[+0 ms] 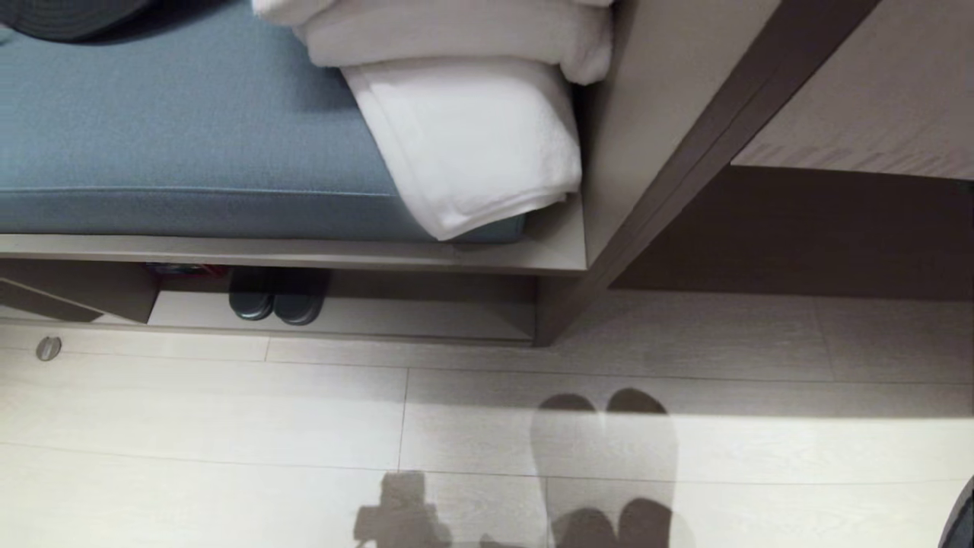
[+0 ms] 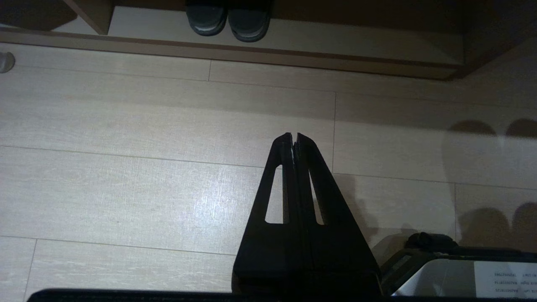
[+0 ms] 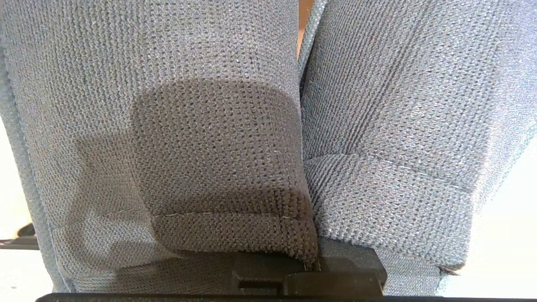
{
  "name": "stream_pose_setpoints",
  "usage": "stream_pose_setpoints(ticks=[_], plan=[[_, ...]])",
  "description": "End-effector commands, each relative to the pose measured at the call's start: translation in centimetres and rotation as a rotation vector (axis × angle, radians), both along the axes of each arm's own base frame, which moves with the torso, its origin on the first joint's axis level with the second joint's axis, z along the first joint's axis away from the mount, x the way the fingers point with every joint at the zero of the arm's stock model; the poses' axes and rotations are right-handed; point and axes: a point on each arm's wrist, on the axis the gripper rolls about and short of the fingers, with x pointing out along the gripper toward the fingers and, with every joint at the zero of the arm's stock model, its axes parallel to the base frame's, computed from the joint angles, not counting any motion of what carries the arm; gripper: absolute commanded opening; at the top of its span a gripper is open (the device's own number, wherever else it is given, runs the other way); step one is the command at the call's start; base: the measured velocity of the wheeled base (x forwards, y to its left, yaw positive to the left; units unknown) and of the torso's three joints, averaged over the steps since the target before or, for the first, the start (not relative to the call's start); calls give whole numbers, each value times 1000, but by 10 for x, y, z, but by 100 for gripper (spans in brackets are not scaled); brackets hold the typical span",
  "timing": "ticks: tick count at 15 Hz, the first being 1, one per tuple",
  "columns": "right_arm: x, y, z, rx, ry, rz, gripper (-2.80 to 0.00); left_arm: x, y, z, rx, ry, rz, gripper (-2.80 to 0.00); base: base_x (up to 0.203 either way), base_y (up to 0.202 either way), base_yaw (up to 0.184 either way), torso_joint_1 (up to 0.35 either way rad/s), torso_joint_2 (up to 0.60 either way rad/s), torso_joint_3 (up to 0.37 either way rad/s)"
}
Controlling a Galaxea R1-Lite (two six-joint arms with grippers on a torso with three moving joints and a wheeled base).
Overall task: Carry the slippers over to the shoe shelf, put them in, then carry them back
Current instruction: Place the slippers into the shoe cabinet
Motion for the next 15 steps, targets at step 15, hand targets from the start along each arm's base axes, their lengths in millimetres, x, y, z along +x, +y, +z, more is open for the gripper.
stream_pose_setpoints(ticks=[15], plan=[[0, 0, 0, 0, 0, 1, -280, 0, 0, 0, 0, 0, 1, -280, 0, 0, 0, 1, 2, 202]])
